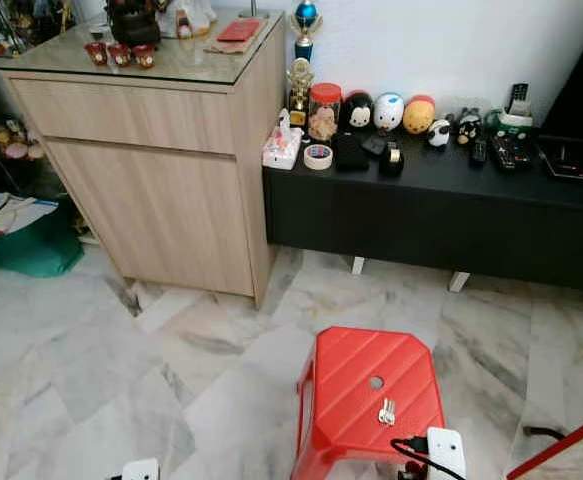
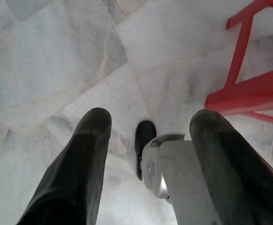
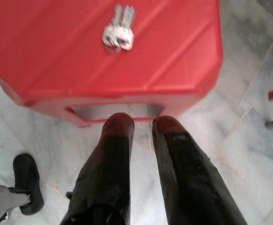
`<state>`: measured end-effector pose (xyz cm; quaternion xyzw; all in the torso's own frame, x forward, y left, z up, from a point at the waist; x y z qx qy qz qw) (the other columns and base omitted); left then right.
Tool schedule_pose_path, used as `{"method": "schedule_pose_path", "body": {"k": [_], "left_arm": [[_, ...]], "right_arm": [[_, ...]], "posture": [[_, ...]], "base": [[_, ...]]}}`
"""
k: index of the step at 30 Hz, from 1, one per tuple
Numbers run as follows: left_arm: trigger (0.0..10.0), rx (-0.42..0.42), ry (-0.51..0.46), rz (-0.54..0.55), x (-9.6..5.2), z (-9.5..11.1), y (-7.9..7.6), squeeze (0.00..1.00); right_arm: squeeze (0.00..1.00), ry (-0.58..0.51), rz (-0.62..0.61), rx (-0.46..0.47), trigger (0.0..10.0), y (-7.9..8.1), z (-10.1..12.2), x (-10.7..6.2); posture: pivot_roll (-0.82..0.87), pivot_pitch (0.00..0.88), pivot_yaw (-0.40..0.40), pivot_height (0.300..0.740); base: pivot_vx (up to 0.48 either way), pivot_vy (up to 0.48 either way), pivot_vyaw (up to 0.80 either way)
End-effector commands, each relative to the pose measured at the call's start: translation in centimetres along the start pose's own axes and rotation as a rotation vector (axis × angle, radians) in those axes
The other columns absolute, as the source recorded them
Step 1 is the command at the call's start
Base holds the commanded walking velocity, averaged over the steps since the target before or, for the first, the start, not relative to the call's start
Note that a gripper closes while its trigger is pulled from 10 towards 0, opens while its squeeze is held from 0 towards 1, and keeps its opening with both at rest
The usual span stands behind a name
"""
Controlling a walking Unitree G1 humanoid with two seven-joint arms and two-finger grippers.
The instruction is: Hang keys on a hook
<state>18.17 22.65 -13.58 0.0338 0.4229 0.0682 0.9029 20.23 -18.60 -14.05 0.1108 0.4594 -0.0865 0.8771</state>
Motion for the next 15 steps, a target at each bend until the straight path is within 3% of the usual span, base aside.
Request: {"method": "schedule_pose_path", "body": {"k": [1,6,15], "left_arm": [[10.0,0.009,0.011,0.008,-0.13,-0.43,0.15,0.0],[10.0,0.018,0.016,0.008,-0.19,-0.65,0.12,0.0],[10.0,0.022,0.018,0.02,-0.2,-0.65,0.52,0.0]], "right_arm": [[0.0,-0.012,-0.002,0.008,10.0,0.06,0.33,0.04],[0.0,-0.009,-0.004,0.005,10.0,0.03,0.3,0.04],[0.0,-0.01,-0.003,-0.001,10.0,0.13,0.28,0.05]], "posture": [[0.1,0.056,-0.038,0.74],[0.1,0.058,-0.038,0.74],[0.1,0.059,-0.036,0.74]], "base": [[0.386,0.0,0.0],[0.382,0.0,0.0],[0.0,0.0,0.0]]}}
Point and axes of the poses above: a point about 5 cm out from each wrist's last joint towards the gripper, its own x axis pointing out of the wrist towards the gripper, its own z axis along the axis of the wrist's last joint, y = z × x, the point moved 6 cm from there along x, pointing out of the wrist towards the gripper, and after that the axes turned 8 degrees about x, right-handed, at the moved point
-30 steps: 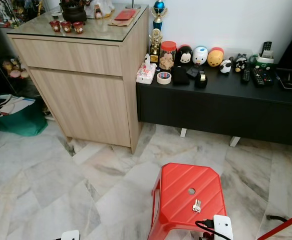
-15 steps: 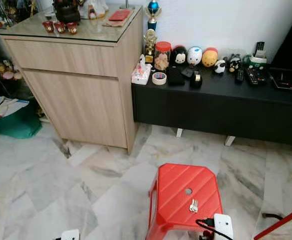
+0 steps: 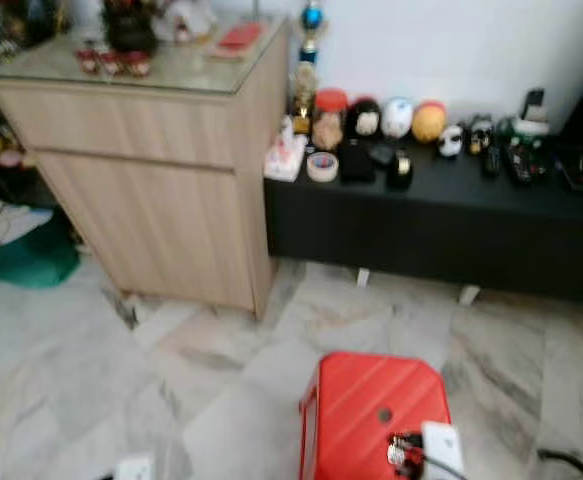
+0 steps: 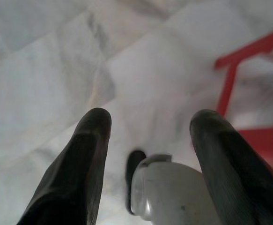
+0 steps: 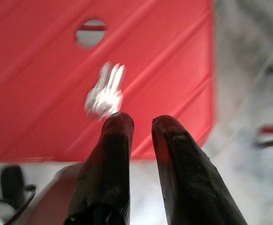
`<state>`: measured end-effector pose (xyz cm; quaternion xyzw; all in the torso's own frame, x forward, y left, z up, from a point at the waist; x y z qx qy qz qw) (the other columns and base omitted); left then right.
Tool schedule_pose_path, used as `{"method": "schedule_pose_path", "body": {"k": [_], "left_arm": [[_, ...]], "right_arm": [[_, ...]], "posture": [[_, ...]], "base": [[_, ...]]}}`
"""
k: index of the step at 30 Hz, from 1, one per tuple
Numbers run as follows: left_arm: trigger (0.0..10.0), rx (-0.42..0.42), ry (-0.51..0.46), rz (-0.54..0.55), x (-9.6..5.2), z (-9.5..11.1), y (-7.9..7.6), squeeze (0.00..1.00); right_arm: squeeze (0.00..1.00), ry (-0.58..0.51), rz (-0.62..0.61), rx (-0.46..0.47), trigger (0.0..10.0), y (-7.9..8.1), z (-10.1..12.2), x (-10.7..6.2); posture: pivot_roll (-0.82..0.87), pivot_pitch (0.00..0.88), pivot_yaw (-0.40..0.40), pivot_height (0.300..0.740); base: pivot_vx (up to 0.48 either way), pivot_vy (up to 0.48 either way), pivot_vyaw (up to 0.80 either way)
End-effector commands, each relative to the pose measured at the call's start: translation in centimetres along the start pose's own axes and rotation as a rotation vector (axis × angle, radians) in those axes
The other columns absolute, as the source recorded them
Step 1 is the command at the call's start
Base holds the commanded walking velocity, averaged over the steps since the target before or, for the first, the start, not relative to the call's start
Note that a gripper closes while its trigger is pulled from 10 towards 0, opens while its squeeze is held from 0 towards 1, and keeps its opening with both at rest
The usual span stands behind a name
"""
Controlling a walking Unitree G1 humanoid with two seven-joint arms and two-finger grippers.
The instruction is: Hang keys on a hook
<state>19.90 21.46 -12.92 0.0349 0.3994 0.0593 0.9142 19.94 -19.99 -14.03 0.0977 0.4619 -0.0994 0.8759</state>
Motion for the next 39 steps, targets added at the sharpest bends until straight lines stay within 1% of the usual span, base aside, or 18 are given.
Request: {"method": "schedule_pose_path", "body": {"k": [1,6,9,11,12,14,15,16,18,22,24,25,26,27,31,33,37,39], "left_arm": [[10.0,0.017,0.07,0.034,-0.8,-2.4,1.8,0.0],[10.0,0.018,0.068,0.034,-0.7,-2.2,2.0,0.0],[10.0,0.018,0.066,0.032,-0.7,-2.2,2.0,0.0],[10.0,0.019,0.063,0.03,-0.8,-2.2,2.0,0.0],[10.0,0.019,0.063,0.03,-0.8,-2.2,2.0,0.0],[10.0,0.019,0.06,0.029,-0.8,-2.2,2.0,0.0],[10.0,0.019,0.059,0.029,-0.8,-2.2,1.9,0.0],[10.0,0.017,0.056,0.03,-0.8,-2.2,1.9,0.0],[10.0,0.016,0.052,0.031,-0.8,-2.2,1.9,0.0],[10.0,0.014,0.049,0.036,-0.8,-2.2,2.0,0.0],[10.0,0.011,0.046,0.038,-0.8,-2.1,2.0,0.0],[10.0,0.011,0.046,0.038,-0.8,-2.1,2.0,0.0],[10.0,0.005,0.041,0.04,-0.8,-2.1,2.1,0.0],[10.0,0.004,0.039,0.04,-0.8,-2.0,2.1,0.0],[10.0,-0.001,0.033,0.041,-0.9,-2.0,2.2,0.0],[10.0,-0.006,0.031,0.043,-0.9,-1.9,2.4,0.0],[10.0,-0.015,0.022,0.05,-0.9,-1.9,2.5,0.0],[10.0,-0.012,0.003,0.066,-0.9,-1.4,2.9,0.0]], "right_arm": [[0.0,-0.012,0.032,0.011,10.0,1.5,0.2,0.1],[0.0,-0.026,0.029,0.014,10.0,1.5,0.4,0.1],[0.0,-0.057,0.031,0.022,10.0,1.5,1.2,0.1],[0.0,-0.093,0.05,0.026,10.0,1.9,2.2,0.2],[0.0,-0.093,0.05,0.026,10.0,1.9,2.2,0.2],[0.0,-0.169,0.072,-0.01,10.0,2.6,4.0,0.1],[0.0,-0.191,0.076,-0.012,10.0,2.7,4.5,0.1],[0.0,-0.255,0.087,-0.006,10.0,3.0,6.0,0.0],[0.0,-0.337,0.106,-0.003,10.0,3.6,7.8,-0.3],[0.0,-0.518,0.176,-0.026,10.0,5.3,11.5,-1.5],[0.0,-0.64,0.215,-0.042,10.0,6.2,13.3,-2.8],[0.0,-0.64,0.215,-0.042,10.0,6.2,13.3,-2.8],[0.0,-0.698,0.222,-0.055,10.0,6.4,13.9,-3.5],[0.0,-0.721,0.224,-0.055,10.0,6.4,14.1,-3.8],[0.0,-0.76,0.226,-0.056,10.0,6.6,14.3,-4.4],[0.0,-0.75,0.228,-0.072,10.0,6.9,14.0,-4.3],[0.0,-0.74,0.226,-0.072,10.0,7.2,14.1,-4.3],[0.0,-0.741,0.227,-0.069,10.0,7.4,14.3,-4.3]], "posture": [[0.1,0.059,-0.036,0.74],[0.1,0.06,-0.035,0.74],[0.1,0.062,-0.035,0.74],[0.1,0.062,-0.035,0.74],[0.1,0.062,-0.035,0.74],[0.1,0.063,-0.034,0.74],[0.1,0.063,-0.034,0.74],[0.1,0.062,-0.038,0.74],[0.1,0.063,-0.037,0.74],[0.09,0.062,-0.037,0.74],[0.09,0.063,-0.04,0.74],[0.09,0.063,-0.04,0.74],[0.09,0.062,-0.042,0.74],[0.09,0.063,-0.043,0.74],[0.08,0.062,-0.042,0.74],[0.08,0.062,-0.042,0.74],[0.08,0.057,-0.044,0.74],[0.08,0.051,-0.042,0.74]], "base": [[0.0,0.0,0.0],[0.0,0.0,0.0],[0.0,0.0,0.0],[0.0,0.0,0.0],[0.0,0.0,0.0],[0.0,0.0,0.0],[0.0,0.0,0.0],[0.0,0.0,0.0],[0.0,0.0,0.0],[0.0,0.0,0.0],[0.0,0.0,0.0],[0.0,0.0,0.0],[0.0,0.0,0.0],[0.0,0.0,0.0],[0.0,0.0,0.0],[0.0,0.0,0.0],[0.0,0.0,0.0],[0.0,0.0,0.0]]}}
Point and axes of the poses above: a point about 5 cm out from each wrist's last joint towards the gripper, its own x axis pointing out of the wrist towards the gripper, its own z axis along the axis of the wrist's last joint, y = z × x, the point moved 6 cm from there along x, pointing out of the wrist towards the gripper, and after that the axes turned 8 degrees about x, right-handed, at the moved point
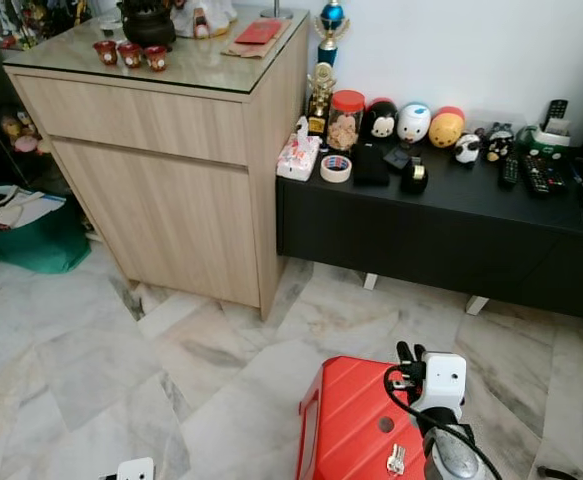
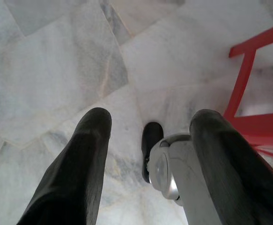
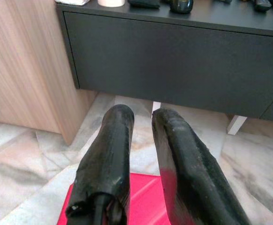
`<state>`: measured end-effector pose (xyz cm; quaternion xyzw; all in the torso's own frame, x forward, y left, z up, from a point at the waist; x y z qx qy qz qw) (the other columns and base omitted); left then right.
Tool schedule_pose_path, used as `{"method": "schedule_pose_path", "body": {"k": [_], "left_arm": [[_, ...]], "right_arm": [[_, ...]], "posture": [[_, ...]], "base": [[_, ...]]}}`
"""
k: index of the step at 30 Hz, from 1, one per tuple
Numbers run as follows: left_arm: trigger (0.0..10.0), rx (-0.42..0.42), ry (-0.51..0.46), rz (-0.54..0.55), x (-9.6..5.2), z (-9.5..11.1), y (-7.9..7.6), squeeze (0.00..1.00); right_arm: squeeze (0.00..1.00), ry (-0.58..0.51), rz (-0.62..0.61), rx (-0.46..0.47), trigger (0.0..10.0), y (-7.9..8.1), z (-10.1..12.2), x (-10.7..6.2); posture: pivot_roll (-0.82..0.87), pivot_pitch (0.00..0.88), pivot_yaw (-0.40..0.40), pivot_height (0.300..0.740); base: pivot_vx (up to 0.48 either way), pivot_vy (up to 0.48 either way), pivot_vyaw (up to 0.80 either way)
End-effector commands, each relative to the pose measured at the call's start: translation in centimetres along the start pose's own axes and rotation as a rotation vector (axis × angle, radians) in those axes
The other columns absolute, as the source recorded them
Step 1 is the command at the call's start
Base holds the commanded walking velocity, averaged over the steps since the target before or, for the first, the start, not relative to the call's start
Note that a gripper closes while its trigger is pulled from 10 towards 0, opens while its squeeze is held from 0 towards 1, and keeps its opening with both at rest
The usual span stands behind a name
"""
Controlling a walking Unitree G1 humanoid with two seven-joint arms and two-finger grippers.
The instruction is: Hang keys on a hook
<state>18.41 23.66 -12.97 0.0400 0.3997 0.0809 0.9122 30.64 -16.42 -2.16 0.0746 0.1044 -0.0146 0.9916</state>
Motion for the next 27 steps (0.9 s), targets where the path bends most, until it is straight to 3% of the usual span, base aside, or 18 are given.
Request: {"method": "schedule_pose_path", "body": {"k": [1,9,11,14,22,27], "left_arm": [[10.0,-0.005,0.0,0.022,-0.2,-0.3,0.7,0.0],[10.0,-0.038,-0.303,0.075,0.5,7.5,2.3,0.0],[10.0,0.034,-0.515,0.047,-0.3,12.4,1.7,0.0],[10.0,0.039,-0.678,0.036,-1.6,15.8,1.5,0.0],[10.0,0.037,-0.702,0.018,-2.0,15.8,1.2,0.0],[10.0,0.028,-0.707,-0.008,-2.0,16.1,0.4,0.0]], "right_arm": [[0.0,-0.002,0.0,0.003,10.0,0.1,0.2,0.1],[0.0,-0.01,0.003,0.009,10.0,0.4,0.6,0.3],[0.0,-0.006,-0.008,0.033,10.0,0.4,0.7,0.4],[0.0,-0.01,-0.008,0.035,10.0,0.6,0.8,0.5],[0.0,0.012,-0.023,0.047,10.0,0.7,0.7,0.8],[0.0,0.011,-0.013,0.058,10.0,1.0,0.9,1.0]], "posture": [[0.08,0.051,-0.042,0.74],[0.07,0.037,-0.04,0.74],[0.08,0.033,-0.042,0.74],[0.08,0.026,-0.043,0.74],[0.09,0.031,-0.05,0.74],[0.09,0.031,-0.05,0.71]], "base": [[0.0,0.0,0.0],[0.0,0.0,0.0],[0.0,0.0,0.0],[0.0,0.0,0.0],[0.0,0.0,0.0],[0.0,0.0,0.0]]}}
Point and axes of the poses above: a point about 5 cm out from each wrist's last joint towards the gripper, its own x axis pointing out of the wrist towards the gripper, its own z axis along the axis of the wrist's last joint, y = z × x, the point moved 6 cm from there along x, pointing out of the wrist towards the gripper, and after that the axes turned 8 degrees about x, right-handed, at the moved point
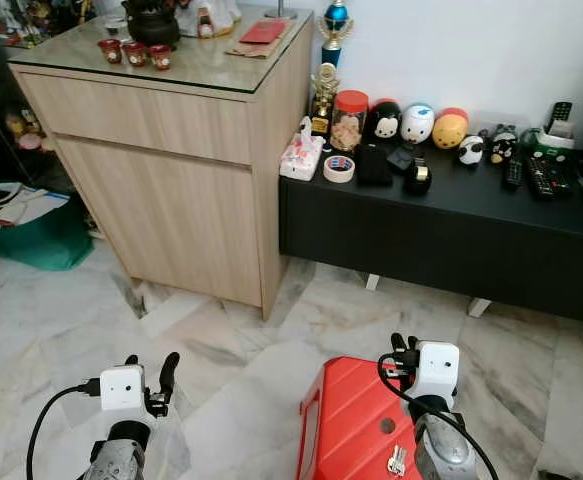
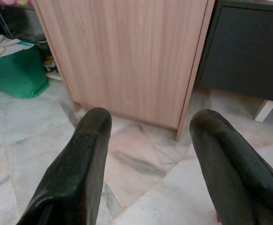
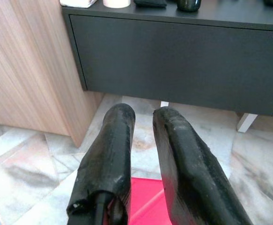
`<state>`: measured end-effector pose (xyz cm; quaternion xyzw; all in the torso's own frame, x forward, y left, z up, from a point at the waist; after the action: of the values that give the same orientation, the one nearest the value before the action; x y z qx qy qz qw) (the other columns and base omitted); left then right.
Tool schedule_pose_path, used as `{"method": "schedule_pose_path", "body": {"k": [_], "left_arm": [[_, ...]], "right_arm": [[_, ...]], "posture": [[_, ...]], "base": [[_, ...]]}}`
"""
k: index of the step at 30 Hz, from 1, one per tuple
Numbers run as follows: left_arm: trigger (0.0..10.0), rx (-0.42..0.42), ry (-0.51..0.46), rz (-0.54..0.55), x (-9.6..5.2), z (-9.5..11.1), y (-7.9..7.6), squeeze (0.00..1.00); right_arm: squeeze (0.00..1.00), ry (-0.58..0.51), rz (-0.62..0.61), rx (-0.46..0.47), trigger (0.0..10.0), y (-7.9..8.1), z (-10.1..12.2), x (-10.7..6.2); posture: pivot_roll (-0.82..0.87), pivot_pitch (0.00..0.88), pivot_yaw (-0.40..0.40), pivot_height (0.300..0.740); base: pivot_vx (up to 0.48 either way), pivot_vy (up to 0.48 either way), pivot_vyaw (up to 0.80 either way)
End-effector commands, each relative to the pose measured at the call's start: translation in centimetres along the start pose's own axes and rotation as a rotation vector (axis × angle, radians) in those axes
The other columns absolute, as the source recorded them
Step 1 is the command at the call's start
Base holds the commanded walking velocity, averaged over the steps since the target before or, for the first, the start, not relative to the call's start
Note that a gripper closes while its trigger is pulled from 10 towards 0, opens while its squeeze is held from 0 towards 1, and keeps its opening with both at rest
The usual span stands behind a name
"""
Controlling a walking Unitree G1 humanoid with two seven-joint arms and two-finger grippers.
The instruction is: Hang keys on a hook
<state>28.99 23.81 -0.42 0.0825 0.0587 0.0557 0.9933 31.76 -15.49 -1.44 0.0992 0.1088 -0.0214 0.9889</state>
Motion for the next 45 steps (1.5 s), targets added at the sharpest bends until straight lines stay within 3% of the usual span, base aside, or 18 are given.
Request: {"method": "schedule_pose_path", "body": {"k": [1,6,23,28,39,45], "left_arm": [[10.0,-0.011,0.005,-0.008,-0.2,-0.2,-0.3,0.0],[10.0,-0.016,0.019,-0.019,-0.3,-0.4,-0.6,0.0],[10.0,-0.014,0.041,-0.017,-0.3,-0.8,-0.4,0.0],[10.0,-0.009,0.04,-0.012,-0.2,-0.7,-0.3,0.0],[10.0,-0.005,-0.034,-0.028,1.1,1.5,-0.9,0.0],[10.0,-0.003,-0.032,-0.037,1.3,1.7,-1.1,0.0]], "right_arm": [[0.0,0.003,-0.006,0.011,10.0,-0.1,0.1,0.1],[0.0,0.003,-0.002,0.022,10.0,0.1,0.1,0.2],[0.0,0.031,-0.027,0.024,10.0,-0.3,-0.3,0.4],[0.0,0.052,-0.031,0.046,10.0,-0.3,-0.8,0.3],[0.0,0.057,-0.022,0.041,10.0,0.0,-1.0,0.5],[0.0,0.066,-0.024,0.045,10.0,0.0,-1.1,0.5]], "posture": [[0.09,0.031,-0.05,0.705],[0.08,0.041,-0.046,0.676],[0.09,0.061,-0.045,0.676],[0.09,0.063,-0.043,0.641],[0.1,0.076,-0.043,0.631],[0.09,0.078,-0.041,0.631]], "base": [[0.0,0.0,0.0],[0.0,0.0,0.0],[0.0,0.0,0.0],[0.0,0.0,0.0],[0.0,0.0,0.0],[0.0,0.0,0.0]]}}
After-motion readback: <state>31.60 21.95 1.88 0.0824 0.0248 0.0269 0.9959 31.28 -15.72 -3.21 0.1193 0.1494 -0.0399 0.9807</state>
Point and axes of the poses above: a point about 5 cm out from each wrist's last joint towards the gripper, its own x axis pointing out of the wrist towards the gripper, its own z axis along the axis of the wrist's last joint, y = z × x, the point moved 6 cm from there along x, pointing out of the wrist towards the gripper, and after that the axes turned 8 degrees about x, right-handed, at the moved point
